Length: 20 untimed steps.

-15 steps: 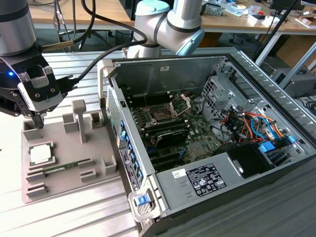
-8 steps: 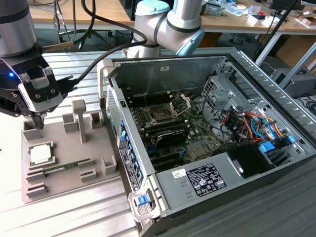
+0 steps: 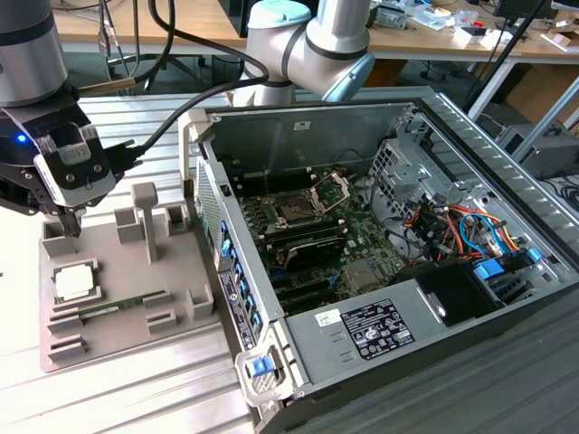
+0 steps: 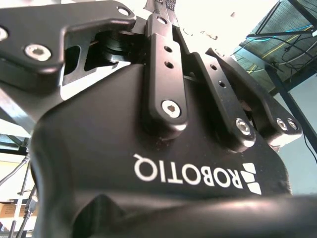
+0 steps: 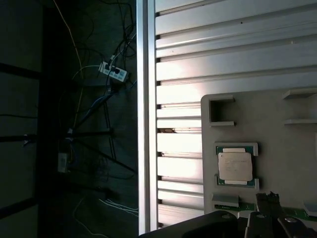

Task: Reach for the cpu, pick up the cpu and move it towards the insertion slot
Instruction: 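Pick up the cpu and move it towards the insertion slot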

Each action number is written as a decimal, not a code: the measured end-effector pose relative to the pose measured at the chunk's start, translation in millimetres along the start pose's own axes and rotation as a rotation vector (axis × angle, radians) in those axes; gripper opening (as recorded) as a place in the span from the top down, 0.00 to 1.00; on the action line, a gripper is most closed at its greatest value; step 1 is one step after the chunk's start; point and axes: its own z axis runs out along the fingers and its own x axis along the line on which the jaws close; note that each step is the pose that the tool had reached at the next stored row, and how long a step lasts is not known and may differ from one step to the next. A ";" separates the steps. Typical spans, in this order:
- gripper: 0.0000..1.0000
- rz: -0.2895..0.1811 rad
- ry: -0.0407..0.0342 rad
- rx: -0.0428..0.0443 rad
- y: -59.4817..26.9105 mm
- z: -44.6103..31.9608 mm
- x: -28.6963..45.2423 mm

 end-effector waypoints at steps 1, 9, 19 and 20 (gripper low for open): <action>0.90 0.000 0.0000 0.0000 0.0 0.2 0.0; 0.90 0.000 -0.0001 0.0004 0.0 2.2 0.0; 0.90 0.000 0.0000 0.0009 -0.1 4.9 0.0; 0.90 0.000 0.0000 0.0010 -0.1 5.1 0.0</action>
